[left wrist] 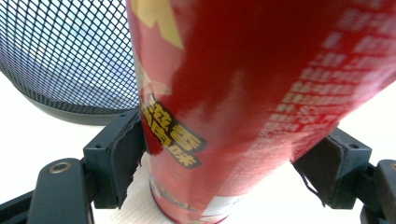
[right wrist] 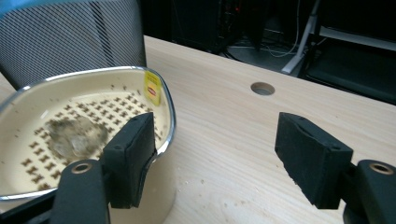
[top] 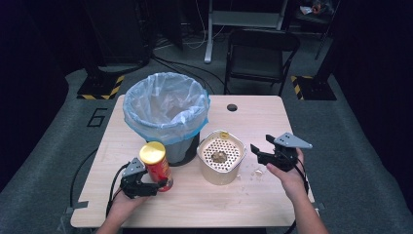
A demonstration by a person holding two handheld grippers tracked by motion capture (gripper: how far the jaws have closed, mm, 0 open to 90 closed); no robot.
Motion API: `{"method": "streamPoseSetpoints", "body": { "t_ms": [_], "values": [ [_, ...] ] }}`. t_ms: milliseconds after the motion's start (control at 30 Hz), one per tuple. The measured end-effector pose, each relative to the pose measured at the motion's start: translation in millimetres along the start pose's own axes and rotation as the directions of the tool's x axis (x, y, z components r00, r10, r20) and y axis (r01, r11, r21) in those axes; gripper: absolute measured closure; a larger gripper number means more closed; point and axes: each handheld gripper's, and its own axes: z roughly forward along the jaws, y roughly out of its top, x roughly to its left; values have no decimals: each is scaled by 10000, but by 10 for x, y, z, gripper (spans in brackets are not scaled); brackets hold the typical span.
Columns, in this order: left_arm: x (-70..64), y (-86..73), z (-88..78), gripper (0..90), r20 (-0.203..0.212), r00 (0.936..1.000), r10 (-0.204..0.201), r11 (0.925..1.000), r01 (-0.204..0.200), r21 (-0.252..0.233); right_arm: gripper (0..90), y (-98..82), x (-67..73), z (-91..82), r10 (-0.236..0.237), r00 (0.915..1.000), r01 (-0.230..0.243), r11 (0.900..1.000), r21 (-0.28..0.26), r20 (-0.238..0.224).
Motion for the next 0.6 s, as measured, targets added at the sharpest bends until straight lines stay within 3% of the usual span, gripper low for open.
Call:
{"method": "streamPoseSetpoints", "body": {
  "t_ms": [167,600],
  "values": [
    [-37,2,-13,226,-145,9994,320,9995,-320,-17,284,-82,-35,-33,198,9997,-199,9998,58,114],
    [-88,7,-28,233,-255,9978,610,9981,-610,1,284,-334,-166,-90,830,9953,-843,9961,253,490]
  ]
}}
